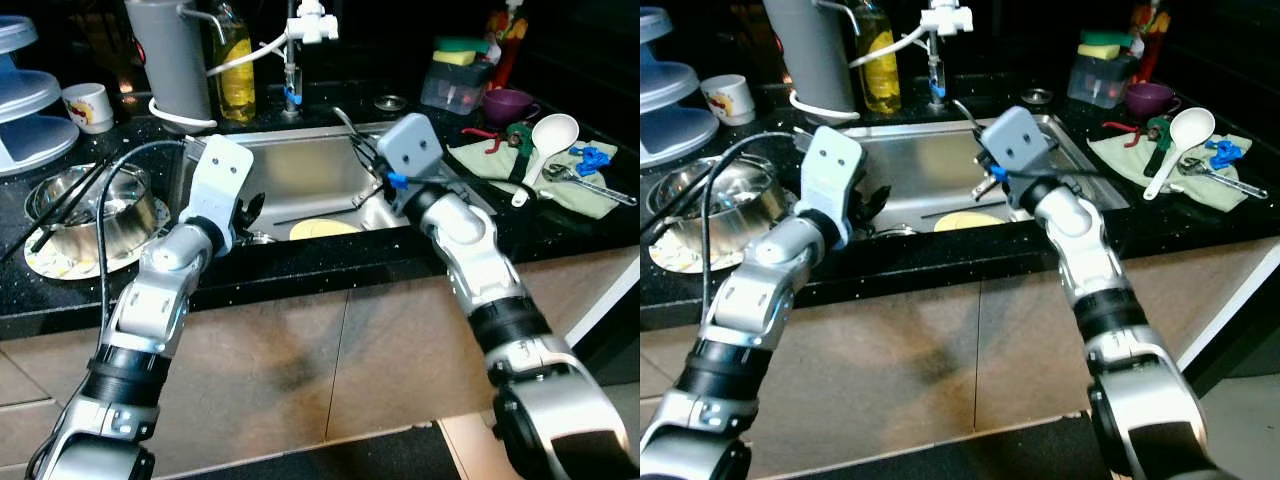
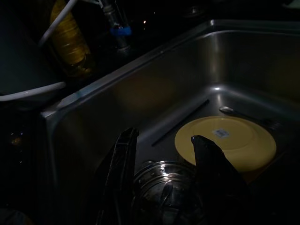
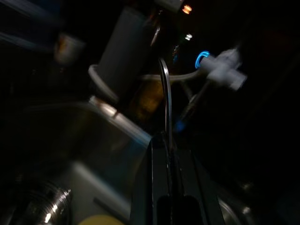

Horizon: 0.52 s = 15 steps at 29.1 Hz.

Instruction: Kitchen organization

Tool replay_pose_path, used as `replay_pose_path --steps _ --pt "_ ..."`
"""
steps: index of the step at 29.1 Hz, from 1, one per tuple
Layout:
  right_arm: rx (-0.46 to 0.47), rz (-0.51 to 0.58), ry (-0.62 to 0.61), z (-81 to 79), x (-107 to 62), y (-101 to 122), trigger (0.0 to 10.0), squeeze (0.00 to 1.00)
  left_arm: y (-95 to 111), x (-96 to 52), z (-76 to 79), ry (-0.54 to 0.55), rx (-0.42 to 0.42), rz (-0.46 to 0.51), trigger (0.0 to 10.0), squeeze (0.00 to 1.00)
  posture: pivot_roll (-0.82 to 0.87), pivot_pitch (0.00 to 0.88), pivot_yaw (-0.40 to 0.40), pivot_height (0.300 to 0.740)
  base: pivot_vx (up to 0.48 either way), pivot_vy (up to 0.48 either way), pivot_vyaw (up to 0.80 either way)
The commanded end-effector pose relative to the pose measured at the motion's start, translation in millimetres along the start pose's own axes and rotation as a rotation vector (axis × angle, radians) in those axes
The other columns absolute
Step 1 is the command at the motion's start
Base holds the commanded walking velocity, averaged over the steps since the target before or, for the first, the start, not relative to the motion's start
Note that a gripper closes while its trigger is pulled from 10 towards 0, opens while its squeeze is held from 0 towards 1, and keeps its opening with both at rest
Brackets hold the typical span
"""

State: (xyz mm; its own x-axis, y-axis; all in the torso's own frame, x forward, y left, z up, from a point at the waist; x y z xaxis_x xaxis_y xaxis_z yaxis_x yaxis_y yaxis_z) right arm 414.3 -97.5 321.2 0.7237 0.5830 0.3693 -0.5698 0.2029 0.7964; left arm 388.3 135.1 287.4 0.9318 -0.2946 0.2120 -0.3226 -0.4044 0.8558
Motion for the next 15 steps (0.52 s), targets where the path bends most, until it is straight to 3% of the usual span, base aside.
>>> replay_pose_path --steps 1,9,15 --pt "-0.017 -0.020 0.041 -6.9 7.3 -0.9 10.0 0.00 0.4 0.3 -1.4 -0.012 0.023 0.000 10.0 0.00 0.02 0.221 -0.015 0.740 0.000 0.000 0.00" --pt "-0.036 -0.077 0.116 -31.5 36.5 2.3 10.0 0.00 -1.8 -7.2 -5.5 -0.023 0.036 -0.017 10.0 0.00 0.07 0.263 -0.027 0.740 0.000 0.000 0.00" --pt "-0.080 -0.072 0.101 -30.5 47.6 14.3 10.0 0.00 0.7 -10.3 -8.8 -0.027 0.048 -0.013 10.0 0.00 0.09 0.275 -0.034 0.740 0.000 0.000 0.00"
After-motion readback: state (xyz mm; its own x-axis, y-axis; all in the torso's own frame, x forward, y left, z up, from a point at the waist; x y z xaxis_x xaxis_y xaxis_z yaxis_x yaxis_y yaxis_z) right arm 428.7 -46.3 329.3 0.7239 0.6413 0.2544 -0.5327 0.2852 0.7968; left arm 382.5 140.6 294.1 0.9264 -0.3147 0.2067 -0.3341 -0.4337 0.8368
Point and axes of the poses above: a point about 5 cm out from each wrist's last joint towards the gripper, its own x axis pointing out of the wrist towards the gripper, its own y axis along the axis of the wrist's last joint, z = x × y, the point moved 3 cm from there along x, pointing out of the wrist towards the gripper, and after that the axes turned 8 degrees about x, right-handed, at the moved point
